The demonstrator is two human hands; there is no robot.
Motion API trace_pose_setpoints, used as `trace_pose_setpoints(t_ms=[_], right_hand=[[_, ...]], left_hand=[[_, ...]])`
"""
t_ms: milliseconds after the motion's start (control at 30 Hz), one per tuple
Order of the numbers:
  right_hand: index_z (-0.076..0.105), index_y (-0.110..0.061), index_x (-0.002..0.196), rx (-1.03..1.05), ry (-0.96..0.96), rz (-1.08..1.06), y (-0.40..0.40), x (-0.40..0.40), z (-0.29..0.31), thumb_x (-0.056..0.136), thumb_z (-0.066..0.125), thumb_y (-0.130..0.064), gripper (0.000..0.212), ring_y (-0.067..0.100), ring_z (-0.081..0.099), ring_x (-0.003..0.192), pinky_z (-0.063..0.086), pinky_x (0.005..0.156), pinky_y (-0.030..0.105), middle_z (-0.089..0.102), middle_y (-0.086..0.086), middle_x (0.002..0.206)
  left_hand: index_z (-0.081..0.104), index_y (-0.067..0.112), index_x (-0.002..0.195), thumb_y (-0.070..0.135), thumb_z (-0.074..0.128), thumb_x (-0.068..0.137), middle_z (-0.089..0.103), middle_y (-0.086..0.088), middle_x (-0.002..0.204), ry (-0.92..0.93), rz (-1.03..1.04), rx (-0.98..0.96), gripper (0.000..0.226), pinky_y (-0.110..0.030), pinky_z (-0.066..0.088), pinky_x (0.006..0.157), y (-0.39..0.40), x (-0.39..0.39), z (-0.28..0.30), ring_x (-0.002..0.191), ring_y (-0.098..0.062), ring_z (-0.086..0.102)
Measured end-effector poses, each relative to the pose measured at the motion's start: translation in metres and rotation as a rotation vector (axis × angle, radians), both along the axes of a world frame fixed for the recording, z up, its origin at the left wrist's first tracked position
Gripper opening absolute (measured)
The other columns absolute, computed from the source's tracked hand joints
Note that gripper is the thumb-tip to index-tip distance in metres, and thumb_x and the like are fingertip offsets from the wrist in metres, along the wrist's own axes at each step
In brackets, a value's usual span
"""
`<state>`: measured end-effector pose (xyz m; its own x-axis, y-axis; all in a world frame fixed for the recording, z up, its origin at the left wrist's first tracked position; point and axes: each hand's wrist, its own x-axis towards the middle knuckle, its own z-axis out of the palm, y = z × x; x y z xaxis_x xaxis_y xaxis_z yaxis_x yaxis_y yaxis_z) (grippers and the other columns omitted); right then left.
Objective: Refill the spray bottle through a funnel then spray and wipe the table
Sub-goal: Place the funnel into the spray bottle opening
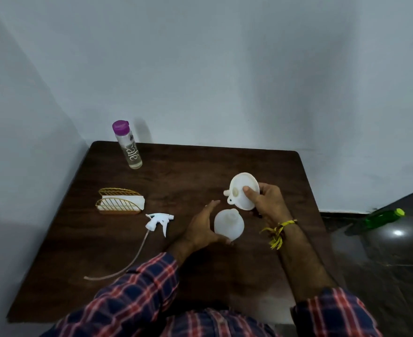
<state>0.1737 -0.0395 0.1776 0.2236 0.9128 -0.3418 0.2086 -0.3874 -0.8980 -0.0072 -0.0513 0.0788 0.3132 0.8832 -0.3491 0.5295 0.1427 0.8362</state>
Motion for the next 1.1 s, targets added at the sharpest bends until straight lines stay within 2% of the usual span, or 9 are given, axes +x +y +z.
trace_pose_setpoints(t_ms=[100, 200, 267, 433, 500, 700, 833, 967, 1100], right_hand=[[0.065, 0.006, 0.109, 0.005, -0.162, 0.037, -0.007, 0.016, -0.008, 0.093, 0.066, -0.013, 0.025, 0.015, 0.06, 0.059, 0.047, 0.035, 0.019, 0.064, 0.01, 0.085], [0.065, 0.005, 0.11, -0.012, -0.229, 0.069, -0.007, 0.024, -0.012, 0.093, 0.065, -0.012, 0.024, 0.017, 0.059, 0.061, 0.047, 0.036, 0.019, 0.064, 0.012, 0.088], [0.065, 0.004, 0.11, -0.032, -0.267, 0.099, -0.005, 0.027, -0.014, 0.093, 0.065, -0.011, 0.023, 0.021, 0.061, 0.066, 0.05, 0.039, 0.023, 0.064, 0.014, 0.091], [0.066, 0.002, 0.11, -0.078, -0.358, 0.142, -0.001, 0.025, -0.025, 0.09, 0.068, -0.016, 0.027, 0.04, 0.067, 0.095, 0.058, 0.067, 0.044, 0.066, 0.018, 0.098], [0.066, 0.001, 0.112, -0.076, -0.377, 0.135, 0.001, 0.021, -0.027, 0.09, 0.068, -0.016, 0.028, 0.039, 0.067, 0.098, 0.059, 0.077, 0.047, 0.068, 0.019, 0.103], [0.066, -0.005, 0.116, -0.072, -0.569, 0.243, 0.013, 0.012, -0.021, 0.091, 0.064, -0.016, 0.027, 0.034, 0.062, 0.111, 0.05, 0.09, 0.036, 0.067, 0.017, 0.117], [0.054, -0.009, 0.137, -0.055, -0.613, 0.265, 0.016, 0.001, -0.02, 0.095, 0.061, -0.017, 0.044, 0.034, 0.053, 0.127, 0.043, 0.105, 0.039, 0.056, 0.015, 0.138], [0.059, -0.005, 0.127, -0.087, -0.562, 0.341, 0.021, 0.001, -0.023, 0.094, 0.062, -0.019, 0.036, 0.036, 0.056, 0.12, 0.046, 0.093, 0.034, 0.061, 0.016, 0.129], [0.057, -0.004, 0.132, -0.113, -0.556, 0.233, 0.022, 0.011, -0.022, 0.092, 0.064, -0.019, 0.043, 0.034, 0.055, 0.122, 0.045, 0.1, 0.037, 0.059, 0.016, 0.134]], left_hand=[[0.031, 0.039, 0.146, 0.046, 0.089, 0.052, 0.033, 0.009, 0.155, 0.037, -0.007, -0.012, 0.111, -0.051, 0.037, 0.112, -0.002, 0.011, -0.002, 0.141, -0.018, 0.031], [0.038, 0.046, 0.137, 0.053, 0.086, 0.052, 0.044, 0.012, 0.147, 0.104, -0.008, 0.047, 0.098, -0.05, 0.044, 0.106, 0.002, 0.018, -0.014, 0.133, -0.018, 0.042], [0.046, 0.04, 0.135, 0.047, 0.086, 0.06, 0.052, 0.01, 0.14, 0.131, -0.001, 0.046, 0.085, -0.046, 0.046, 0.103, 0.003, 0.023, -0.015, 0.126, -0.017, 0.049], [0.055, 0.026, 0.132, 0.037, 0.077, 0.079, 0.06, 0.004, 0.132, 0.152, 0.012, 0.104, 0.059, -0.037, 0.047, 0.102, -0.004, 0.028, -0.015, 0.121, -0.019, 0.055], [0.054, 0.026, 0.134, 0.039, 0.074, 0.082, 0.059, 0.003, 0.133, 0.165, 0.012, 0.108, 0.057, -0.039, 0.047, 0.103, -0.007, 0.028, -0.015, 0.122, -0.019, 0.054], [0.049, 0.02, 0.138, 0.039, 0.068, 0.087, 0.057, -0.001, 0.137, 0.223, -0.039, 0.14, 0.057, -0.035, 0.042, 0.106, -0.007, 0.03, -0.012, 0.125, -0.021, 0.053], [0.051, 0.018, 0.137, 0.038, 0.068, 0.088, 0.058, -0.004, 0.136, 0.202, -0.046, 0.157, 0.056, -0.037, 0.042, 0.107, -0.008, 0.029, -0.013, 0.124, -0.022, 0.054], [0.047, 0.016, 0.14, 0.039, 0.066, 0.089, 0.057, -0.005, 0.137, 0.254, -0.071, 0.176, 0.06, -0.033, 0.041, 0.106, -0.005, 0.028, -0.014, 0.125, -0.022, 0.053], [0.046, 0.019, 0.142, 0.037, 0.066, 0.089, 0.056, -0.004, 0.139, 0.272, -0.098, 0.192, 0.059, -0.031, 0.039, 0.104, -0.003, 0.028, -0.013, 0.126, -0.021, 0.052]])
